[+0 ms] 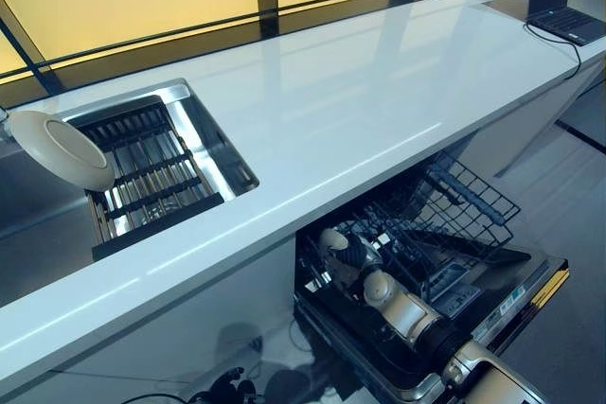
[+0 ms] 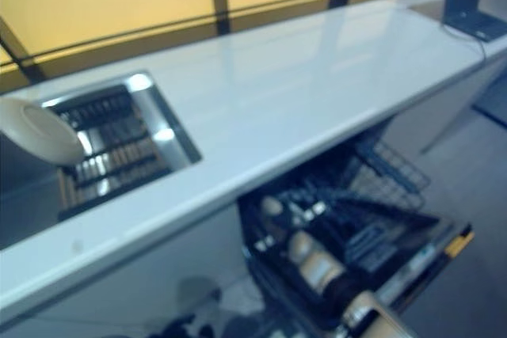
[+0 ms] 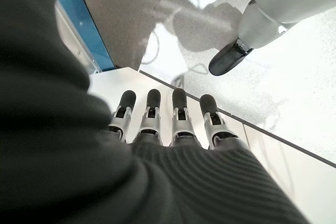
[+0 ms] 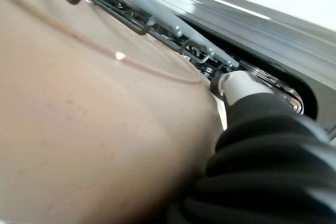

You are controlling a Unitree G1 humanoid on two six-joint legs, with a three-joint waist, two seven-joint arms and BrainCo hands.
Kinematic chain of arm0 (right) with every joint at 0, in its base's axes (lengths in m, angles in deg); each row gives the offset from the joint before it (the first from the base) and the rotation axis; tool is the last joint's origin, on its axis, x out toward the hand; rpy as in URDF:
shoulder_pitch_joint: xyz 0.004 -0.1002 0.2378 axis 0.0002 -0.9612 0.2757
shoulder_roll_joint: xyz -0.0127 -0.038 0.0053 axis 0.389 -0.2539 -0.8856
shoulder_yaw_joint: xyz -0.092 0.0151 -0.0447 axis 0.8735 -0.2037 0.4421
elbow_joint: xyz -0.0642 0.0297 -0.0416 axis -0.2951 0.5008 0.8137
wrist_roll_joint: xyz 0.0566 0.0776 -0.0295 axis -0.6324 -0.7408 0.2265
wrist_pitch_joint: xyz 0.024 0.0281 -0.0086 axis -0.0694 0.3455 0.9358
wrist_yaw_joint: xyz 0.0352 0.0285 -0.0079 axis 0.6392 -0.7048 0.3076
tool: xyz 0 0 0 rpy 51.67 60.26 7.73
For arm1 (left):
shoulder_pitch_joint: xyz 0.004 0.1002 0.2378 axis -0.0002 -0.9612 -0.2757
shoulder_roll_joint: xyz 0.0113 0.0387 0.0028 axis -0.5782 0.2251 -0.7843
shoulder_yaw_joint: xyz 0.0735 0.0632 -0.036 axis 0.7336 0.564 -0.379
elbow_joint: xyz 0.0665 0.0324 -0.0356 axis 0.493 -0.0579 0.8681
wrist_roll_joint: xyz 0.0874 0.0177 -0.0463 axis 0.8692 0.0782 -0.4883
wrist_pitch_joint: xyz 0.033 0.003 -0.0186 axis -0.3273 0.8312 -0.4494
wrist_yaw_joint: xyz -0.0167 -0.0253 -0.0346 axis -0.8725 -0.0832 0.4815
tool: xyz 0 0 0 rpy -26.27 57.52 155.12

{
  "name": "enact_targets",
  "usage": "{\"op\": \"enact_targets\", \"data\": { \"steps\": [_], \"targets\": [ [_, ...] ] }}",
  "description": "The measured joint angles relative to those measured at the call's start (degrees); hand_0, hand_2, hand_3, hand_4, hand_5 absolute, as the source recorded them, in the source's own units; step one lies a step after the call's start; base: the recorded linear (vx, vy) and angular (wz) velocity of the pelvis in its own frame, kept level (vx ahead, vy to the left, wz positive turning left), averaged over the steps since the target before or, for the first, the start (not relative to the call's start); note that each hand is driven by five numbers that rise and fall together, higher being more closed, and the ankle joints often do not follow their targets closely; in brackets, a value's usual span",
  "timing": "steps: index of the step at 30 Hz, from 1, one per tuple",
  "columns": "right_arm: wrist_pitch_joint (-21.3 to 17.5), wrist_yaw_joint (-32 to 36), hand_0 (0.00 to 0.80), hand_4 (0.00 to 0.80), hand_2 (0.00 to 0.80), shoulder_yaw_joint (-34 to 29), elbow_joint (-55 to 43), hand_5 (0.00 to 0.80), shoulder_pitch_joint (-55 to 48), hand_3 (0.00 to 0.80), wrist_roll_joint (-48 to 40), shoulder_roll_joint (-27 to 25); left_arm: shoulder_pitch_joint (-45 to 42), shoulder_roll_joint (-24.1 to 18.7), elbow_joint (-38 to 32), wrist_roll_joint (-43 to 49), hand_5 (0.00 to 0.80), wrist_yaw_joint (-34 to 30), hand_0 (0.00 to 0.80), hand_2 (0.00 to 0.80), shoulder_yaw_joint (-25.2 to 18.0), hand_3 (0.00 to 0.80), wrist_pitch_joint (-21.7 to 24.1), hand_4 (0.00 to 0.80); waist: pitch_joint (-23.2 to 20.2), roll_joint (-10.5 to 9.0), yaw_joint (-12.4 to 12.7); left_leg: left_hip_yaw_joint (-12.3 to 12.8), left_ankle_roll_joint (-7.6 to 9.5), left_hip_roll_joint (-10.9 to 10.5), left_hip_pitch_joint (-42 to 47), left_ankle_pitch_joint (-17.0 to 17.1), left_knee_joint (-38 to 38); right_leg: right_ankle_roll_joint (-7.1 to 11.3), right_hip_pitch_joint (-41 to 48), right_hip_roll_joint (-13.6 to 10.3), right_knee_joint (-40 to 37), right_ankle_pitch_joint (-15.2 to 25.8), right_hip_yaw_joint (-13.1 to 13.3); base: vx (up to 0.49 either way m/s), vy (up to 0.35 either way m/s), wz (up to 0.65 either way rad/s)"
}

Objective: Take plates into dishwasher

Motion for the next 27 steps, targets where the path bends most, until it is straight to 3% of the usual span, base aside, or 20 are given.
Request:
{"op": "enact_targets", "data": {
  "steps": [9,27],
  "targets": [
    [0.6,1.0,0.800,0.800,0.800,0.1,0.3,0.800,0.1,0.800,5.5,0.6,0.1,0.2,0.0,0.0,0.000,0.0,0.000,0.000,0.0,0.000,0.0,0.000,-0.1,0.22,0.0,-0.2,0.06,-0.2,0.0,0.1,0.0,0.06,0.1,-0.2,0.1,0.0,0.0,0.002,0.000,0.00],
    [0.1,1.3,0.800,0.800,0.800,0.1,4.1,0.800,2.4,0.800,6.7,0.7,0.8,0.3,0.2,-0.6,0.000,1.2,0.000,0.000,1.6,0.000,0.2,0.000,-0.1,0.81,0.0,-0.8,0.62,-0.7,-1.4,0.5,0.0,0.49,-2.2,-1.0,2.5,-1.0,0.0,0.000,0.001,0.01]
  ]
}}
